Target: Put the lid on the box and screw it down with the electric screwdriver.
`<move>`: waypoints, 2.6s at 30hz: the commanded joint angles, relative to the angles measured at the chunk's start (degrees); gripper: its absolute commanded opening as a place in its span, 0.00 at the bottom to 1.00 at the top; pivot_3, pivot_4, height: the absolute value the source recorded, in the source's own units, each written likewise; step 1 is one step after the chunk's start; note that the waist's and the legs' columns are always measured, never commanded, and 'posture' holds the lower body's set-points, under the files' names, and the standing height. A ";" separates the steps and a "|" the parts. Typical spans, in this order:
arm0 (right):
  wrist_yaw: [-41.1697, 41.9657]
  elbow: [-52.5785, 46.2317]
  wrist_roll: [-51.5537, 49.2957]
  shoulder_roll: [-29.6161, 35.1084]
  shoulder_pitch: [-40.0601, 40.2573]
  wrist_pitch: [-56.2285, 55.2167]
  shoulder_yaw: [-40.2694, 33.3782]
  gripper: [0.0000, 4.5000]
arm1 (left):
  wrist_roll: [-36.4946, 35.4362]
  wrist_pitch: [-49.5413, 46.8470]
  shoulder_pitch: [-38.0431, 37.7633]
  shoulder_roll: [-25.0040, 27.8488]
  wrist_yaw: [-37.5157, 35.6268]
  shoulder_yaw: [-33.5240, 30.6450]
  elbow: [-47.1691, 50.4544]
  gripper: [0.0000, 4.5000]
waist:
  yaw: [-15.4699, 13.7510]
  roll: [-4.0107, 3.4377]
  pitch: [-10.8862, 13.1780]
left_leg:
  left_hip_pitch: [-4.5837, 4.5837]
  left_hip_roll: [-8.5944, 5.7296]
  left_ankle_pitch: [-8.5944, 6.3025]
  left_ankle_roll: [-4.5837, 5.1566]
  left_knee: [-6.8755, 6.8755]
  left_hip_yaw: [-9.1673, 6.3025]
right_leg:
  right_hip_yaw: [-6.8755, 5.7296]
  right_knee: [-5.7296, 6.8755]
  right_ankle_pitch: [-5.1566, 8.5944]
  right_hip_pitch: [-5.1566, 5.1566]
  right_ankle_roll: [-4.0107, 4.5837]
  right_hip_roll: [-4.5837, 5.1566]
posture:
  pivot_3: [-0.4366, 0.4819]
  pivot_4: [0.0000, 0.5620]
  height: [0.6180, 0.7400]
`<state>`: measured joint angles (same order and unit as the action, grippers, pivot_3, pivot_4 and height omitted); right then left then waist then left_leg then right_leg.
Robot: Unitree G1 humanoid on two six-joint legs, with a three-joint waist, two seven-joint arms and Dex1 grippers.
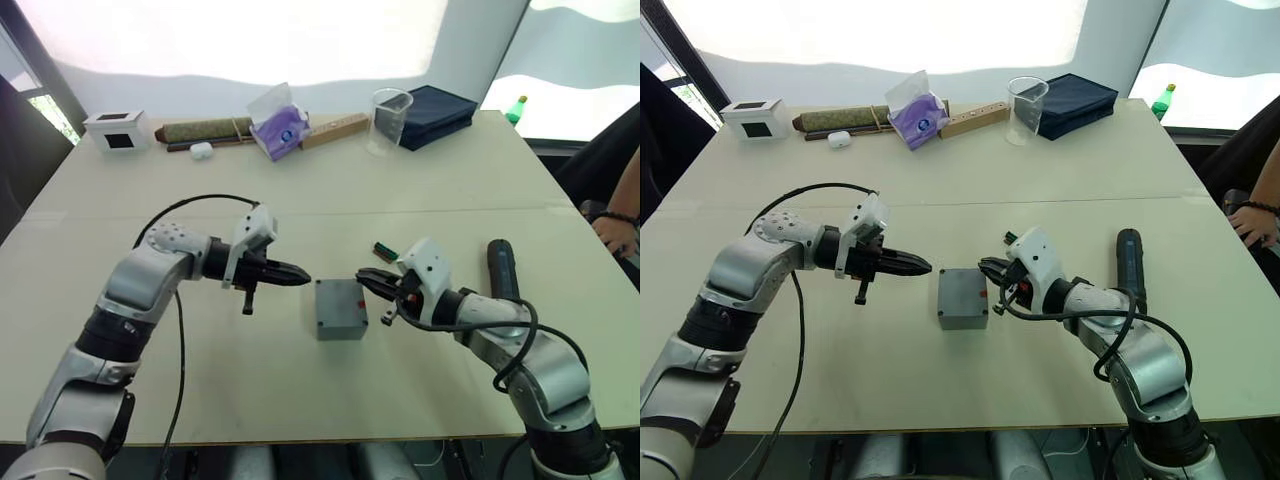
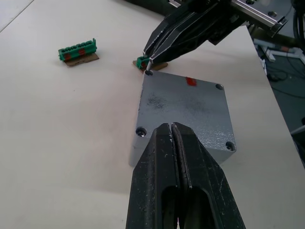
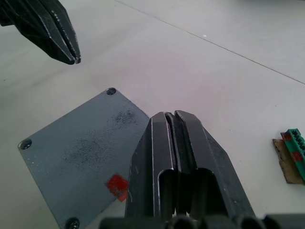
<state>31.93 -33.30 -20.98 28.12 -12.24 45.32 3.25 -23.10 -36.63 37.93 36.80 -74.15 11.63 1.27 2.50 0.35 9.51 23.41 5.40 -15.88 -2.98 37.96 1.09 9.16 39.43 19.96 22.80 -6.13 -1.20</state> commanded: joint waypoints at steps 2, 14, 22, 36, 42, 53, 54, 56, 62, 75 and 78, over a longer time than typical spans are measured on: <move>-0.11 -0.13 0.30 0.37 -0.45 -1.69 0.44 0.00 | 0.11 1.14 0.30 -0.12 0.41 -0.13 0.61 0.00 | 0.01 0.00 0.00 | 0.00 0.00 0.00 0.00 0.00 0.00 | 0.00 0.00 0.00 0.00 0.00 0.00 | 0.48 0.27 1.00; 0.08 0.59 -0.92 0.55 0.10 -0.67 0.93 0.00 | 0.30 1.61 0.13 0.04 0.91 0.32 0.30 0.00 | 0.01 0.00 0.00 | 0.00 0.00 0.00 0.00 0.00 -0.01 | 0.00 0.00 0.00 0.00 0.00 0.00 | 0.48 0.27 1.00; 0.31 -0.53 -2.01 0.48 -0.29 0.01 0.84 0.00 | 0.43 2.02 0.25 -0.14 1.04 0.63 -0.34 0.00 | 0.00 0.00 0.00 | 0.00 0.00 0.00 0.00 0.00 -0.01 | 0.00 0.00 0.00 0.00 0.00 0.00 | 0.48 0.27 1.00; 0.61 0.44 -1.46 2.86 -0.84 0.50 0.02 0.56 | -0.64 1.31 0.70 -0.87 1.41 -0.14 -0.51 0.00 | -0.01 0.00 0.00 | 0.00 0.00 0.00 0.00 0.00 -0.01 | 0.00 0.00 0.00 0.00 0.00 0.00 | 0.48 0.27 1.00; -1.67 -1.21 -8.55 3.14 -3.03 8.43 -10.37 0.79 | -2.67 -0.15 2.41 -3.12 2.24 -1.33 -0.13 0.00 | -0.07 0.01 0.00 | 0.00 0.00 0.00 0.00 0.01 0.00 | 0.00 0.00 0.00 -0.01 0.00 0.00 | 0.48 0.27 1.00; -3.84 14.95 -21.00 28.97 -12.11 47.18 -32.94 1.00 | -2.58 6.35 9.96 -8.52 -4.31 3.98 1.22 0.00 | -0.53 -0.05 0.03 | 0.01 -0.02 -0.02 0.04 -0.02 0.02 | 0.01 -0.09 0.00 -0.04 0.00 0.03 | 0.48 0.27 1.00; -3.53 16.59 -22.45 31.14 -11.43 47.18 -32.89 1.00 | -2.35 6.99 10.11 -8.81 -4.68 4.47 1.26 0.00 | -0.43 -0.03 0.02 | 0.01 -0.02 -0.12 0.22 -0.04 0.04 | 0.03 -0.17 0.00 -0.06 0.00 0.02 | 0.48 0.27 1.00; -3.01 20.66 -25.24 35.72 -9.90 47.18 -31.94 1.00 | -2.17 8.26 10.45 -9.69 -5.49 5.30 1.43 0.00 | 0.05 -0.04 0.02 | 0.00 -0.02 -0.16 0.30 -0.03 0.03 | 0.06 -0.19 0.00 -0.07 0.00 0.00 | 0.48 0.27 1.00; -2.69 37.24 -31.48 43.51 -11.05 47.18 -22.15 1.00 | -0.72 11.68 10.08 -11.30 -6.30 6.96 0.63 0.00 | 0.20 -0.05 0.02 | -0.04 -0.02 -0.23 0.42 0.04 0.07 | 0.16 -0.19 0.00 -0.07 -0.01 -0.02 | 0.48 0.27 1.00; 10.18 49.20 -20.39 43.23 -23.90 40.46 1.55 1.00 | -1.47 9.76 6.32 -8.83 -3.98 6.27 5.04 0.00 | -0.24 -0.14 0.03 | -0.02 -0.01 -0.27 0.48 0.10 0.10 | 0.17 -0.20 0.00 -0.03 -0.01 0.02 | 0.48 0.27 1.00; 14.17 51.61 -16.66 42.82 -25.45 36.98 6.50 1.00 | -1.57 9.34 6.18 -8.60 -3.33 6.13 5.35 0.00 | -0.12 -0.14 0.03 | -0.02 -0.01 -0.27 0.48 0.12 0.12 | 0.17 -0.20 0.00 -0.02 -0.01 0.02 | 0.48 0.27 1.00</move>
<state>44.44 17.25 -40.27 70.70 -36.96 84.00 8.28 -24.25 -27.22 43.89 28.02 -77.87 19.18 4.80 2.38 0.21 9.54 23.39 5.39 -16.15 -2.50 38.07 1.20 9.33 39.23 19.95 22.78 -6.13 -1.18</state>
